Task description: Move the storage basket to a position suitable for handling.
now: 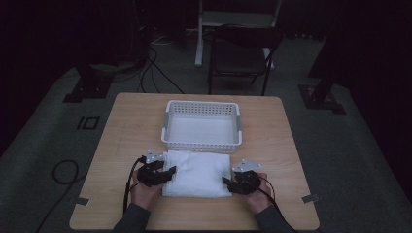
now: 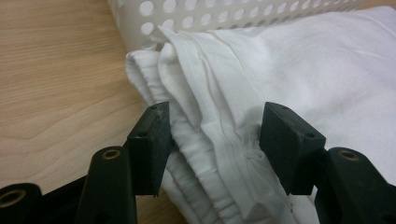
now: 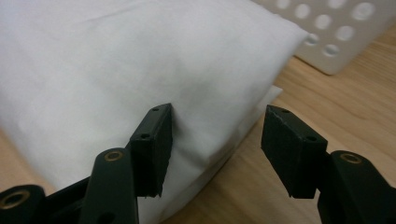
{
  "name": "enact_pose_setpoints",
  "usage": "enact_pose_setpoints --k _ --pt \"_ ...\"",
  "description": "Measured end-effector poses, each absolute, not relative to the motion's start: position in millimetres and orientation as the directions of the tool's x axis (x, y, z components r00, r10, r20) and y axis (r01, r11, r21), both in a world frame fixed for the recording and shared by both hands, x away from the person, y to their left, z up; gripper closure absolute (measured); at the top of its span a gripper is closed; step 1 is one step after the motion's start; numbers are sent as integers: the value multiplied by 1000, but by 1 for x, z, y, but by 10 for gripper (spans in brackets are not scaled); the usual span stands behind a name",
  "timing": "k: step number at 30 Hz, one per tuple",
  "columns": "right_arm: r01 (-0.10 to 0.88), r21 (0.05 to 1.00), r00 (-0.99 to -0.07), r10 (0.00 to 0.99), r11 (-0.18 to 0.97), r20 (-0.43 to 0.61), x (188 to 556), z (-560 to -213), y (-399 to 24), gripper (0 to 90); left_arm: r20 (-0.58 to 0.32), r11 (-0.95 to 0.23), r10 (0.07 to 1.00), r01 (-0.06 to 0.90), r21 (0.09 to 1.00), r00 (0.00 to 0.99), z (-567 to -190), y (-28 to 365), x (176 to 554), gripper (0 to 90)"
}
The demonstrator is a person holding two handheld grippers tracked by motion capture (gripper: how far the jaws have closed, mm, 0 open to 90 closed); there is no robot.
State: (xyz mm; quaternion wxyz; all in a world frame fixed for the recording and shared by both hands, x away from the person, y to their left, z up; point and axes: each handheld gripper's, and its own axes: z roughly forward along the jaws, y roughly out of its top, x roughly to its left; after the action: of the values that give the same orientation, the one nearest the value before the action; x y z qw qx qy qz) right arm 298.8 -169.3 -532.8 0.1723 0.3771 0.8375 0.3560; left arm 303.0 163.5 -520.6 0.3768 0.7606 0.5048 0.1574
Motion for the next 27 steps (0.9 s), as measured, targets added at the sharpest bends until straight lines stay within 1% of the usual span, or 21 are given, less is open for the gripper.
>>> enact_pose_setpoints --k 9,17,27 --pt "502 730 -650 759 463 -35 300 -534 -171 445 -136 -204 882 627 752 450 -524 161 306 419" --pt "508 740 -643 765 441 -14 299 -536 -172 446 -132 -207 879 616 760 459 -525 161 310 419" --pt "506 739 -646 763 444 -17 299 -536 -172 446 -132 -193 882 601 775 453 -519 162 307 409"
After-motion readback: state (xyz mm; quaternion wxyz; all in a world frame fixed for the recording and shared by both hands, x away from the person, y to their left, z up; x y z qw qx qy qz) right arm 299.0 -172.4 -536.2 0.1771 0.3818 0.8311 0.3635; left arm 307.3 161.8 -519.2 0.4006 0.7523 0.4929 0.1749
